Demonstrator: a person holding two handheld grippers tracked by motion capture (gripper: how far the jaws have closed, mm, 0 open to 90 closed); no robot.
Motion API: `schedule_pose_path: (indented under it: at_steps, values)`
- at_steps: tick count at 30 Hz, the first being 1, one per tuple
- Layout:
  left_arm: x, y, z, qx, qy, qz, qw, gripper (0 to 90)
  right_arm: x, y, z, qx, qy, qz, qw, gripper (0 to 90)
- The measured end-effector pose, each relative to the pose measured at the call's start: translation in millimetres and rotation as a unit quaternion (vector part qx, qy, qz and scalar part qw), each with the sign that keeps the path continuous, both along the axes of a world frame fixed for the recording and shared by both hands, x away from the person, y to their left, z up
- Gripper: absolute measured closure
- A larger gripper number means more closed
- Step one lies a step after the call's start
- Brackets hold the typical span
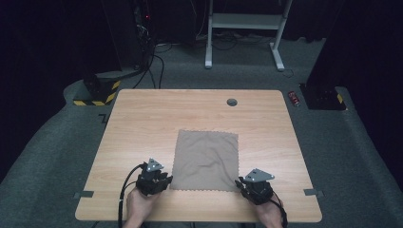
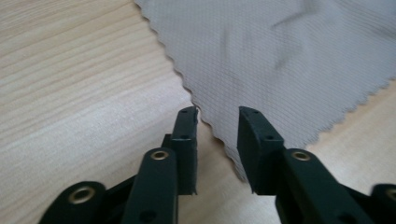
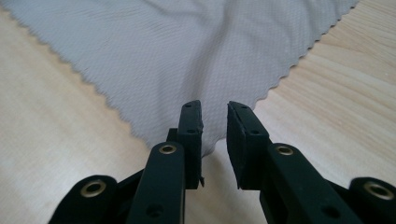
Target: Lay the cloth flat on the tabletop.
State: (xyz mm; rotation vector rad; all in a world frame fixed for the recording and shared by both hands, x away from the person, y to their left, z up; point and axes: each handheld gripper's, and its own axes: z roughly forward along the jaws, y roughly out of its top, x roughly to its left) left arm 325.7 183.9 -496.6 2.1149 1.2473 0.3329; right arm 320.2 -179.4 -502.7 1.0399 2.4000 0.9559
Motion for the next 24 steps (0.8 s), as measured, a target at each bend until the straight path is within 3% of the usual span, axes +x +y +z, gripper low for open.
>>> schedule_pose_path:
  at_steps: [6, 8, 10, 14, 17, 21, 24]
  values:
    - [4.7, -10.4, -11.0, 0.024, 0.004, -0.003, 0.9997, 63.1, 12.3, 11.1, -8.9, -0.013, 0.016, 0.008, 0.9998, 83.8]
    - [2.1, -11.4, -11.8, 0.032, -0.006, -0.004, 0.9995, 60.8, 11.4, 11.3, -10.9, -0.019, 0.011, 0.017, 0.9996, 89.7]
    - [-1.7, -13.4, -11.2, 0.052, -0.01, -0.013, 0.9985, 58.6, 10.6, 9.1, -9.5, -0.029, 0.012, 0.02, 0.9993, 89.8]
    - [-5.9, -12.2, -10.0, 0.064, -0.01, -0.02, 0.9977, 55.8, 11.6, 1.8, -8.3, -0.039, 0.012, 0.024, 0.9989, 89.8]
    - [-5.6, -11.6, -10.0, 0.059, -0.007, -0.015, 0.9981, 53.5, 14.6, 0.7, -6.8, -0.044, 0.014, 0.02, 0.9987, 86.1]
    - [1.5, -14.6, -5.2, 0.031, -0.026, -0.02, 0.999, 49.3, 22.4, -0.7, -2.3, -0.012, 0.014, -0.008, 0.9998, 78.3]
    - [16.2, -23.4, -3.8, 0.014, -0.043, -0.027, 0.9986, 47.8, 35.0, 4.3, -4.2, -0.004, 0.016, -0.024, 0.9996, 76.2]
